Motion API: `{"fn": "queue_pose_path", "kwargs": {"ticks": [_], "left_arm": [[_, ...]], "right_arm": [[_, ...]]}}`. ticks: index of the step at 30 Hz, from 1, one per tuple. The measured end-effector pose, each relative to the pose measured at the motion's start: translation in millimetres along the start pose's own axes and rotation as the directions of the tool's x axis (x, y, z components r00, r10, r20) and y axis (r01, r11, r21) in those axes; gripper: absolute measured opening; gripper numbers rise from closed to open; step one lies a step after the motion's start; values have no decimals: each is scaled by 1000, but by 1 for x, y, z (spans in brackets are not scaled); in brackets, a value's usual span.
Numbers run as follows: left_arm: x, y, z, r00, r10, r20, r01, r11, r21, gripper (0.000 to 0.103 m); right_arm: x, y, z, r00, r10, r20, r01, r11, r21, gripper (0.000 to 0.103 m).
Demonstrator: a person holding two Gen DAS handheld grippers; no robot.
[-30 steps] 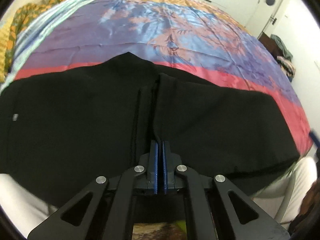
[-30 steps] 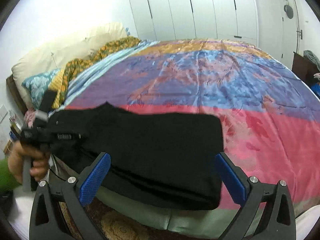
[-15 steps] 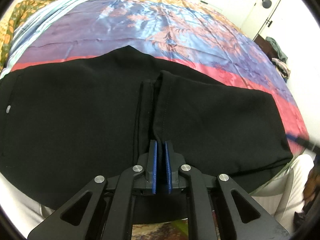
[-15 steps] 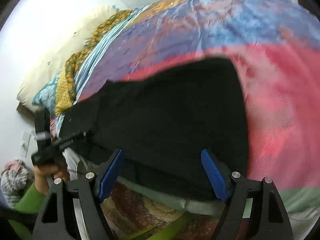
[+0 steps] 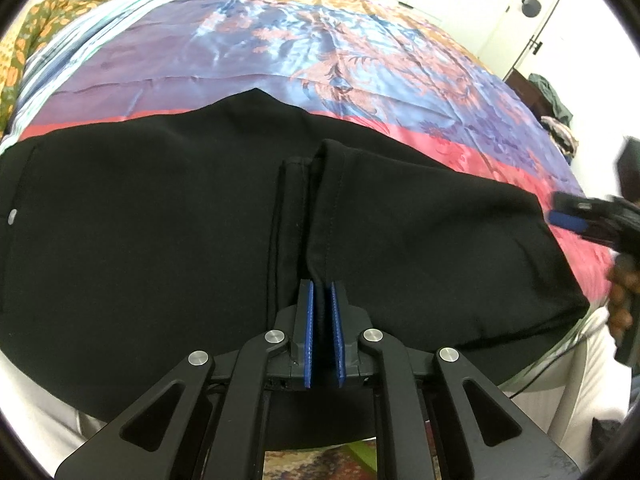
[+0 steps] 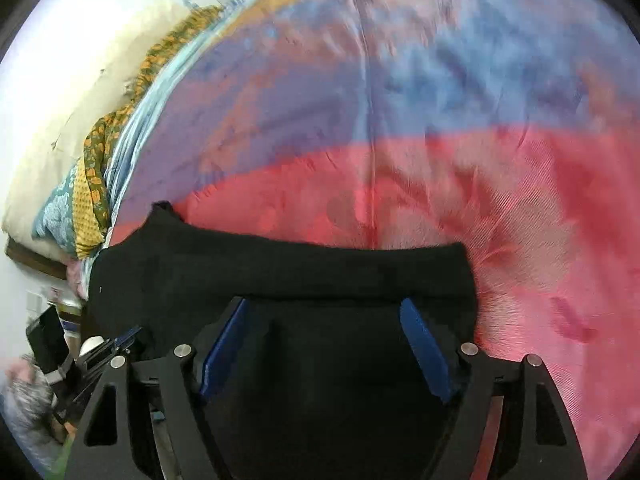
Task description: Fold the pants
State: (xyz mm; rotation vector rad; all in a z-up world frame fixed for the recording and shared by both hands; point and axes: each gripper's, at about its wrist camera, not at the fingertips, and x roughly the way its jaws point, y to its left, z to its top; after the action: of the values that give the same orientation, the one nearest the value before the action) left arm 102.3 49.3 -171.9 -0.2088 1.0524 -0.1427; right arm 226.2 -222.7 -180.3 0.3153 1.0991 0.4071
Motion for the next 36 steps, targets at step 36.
{"fn": "queue_pose_path", "kwargs": {"ticks": [36], "left_arm": [[4, 1, -1, 1000, -15, -2, 15, 1000, -10, 10]], "right_arm": [[5, 7, -102, 993, -51, 106, 68, 984, -166, 103]]}}
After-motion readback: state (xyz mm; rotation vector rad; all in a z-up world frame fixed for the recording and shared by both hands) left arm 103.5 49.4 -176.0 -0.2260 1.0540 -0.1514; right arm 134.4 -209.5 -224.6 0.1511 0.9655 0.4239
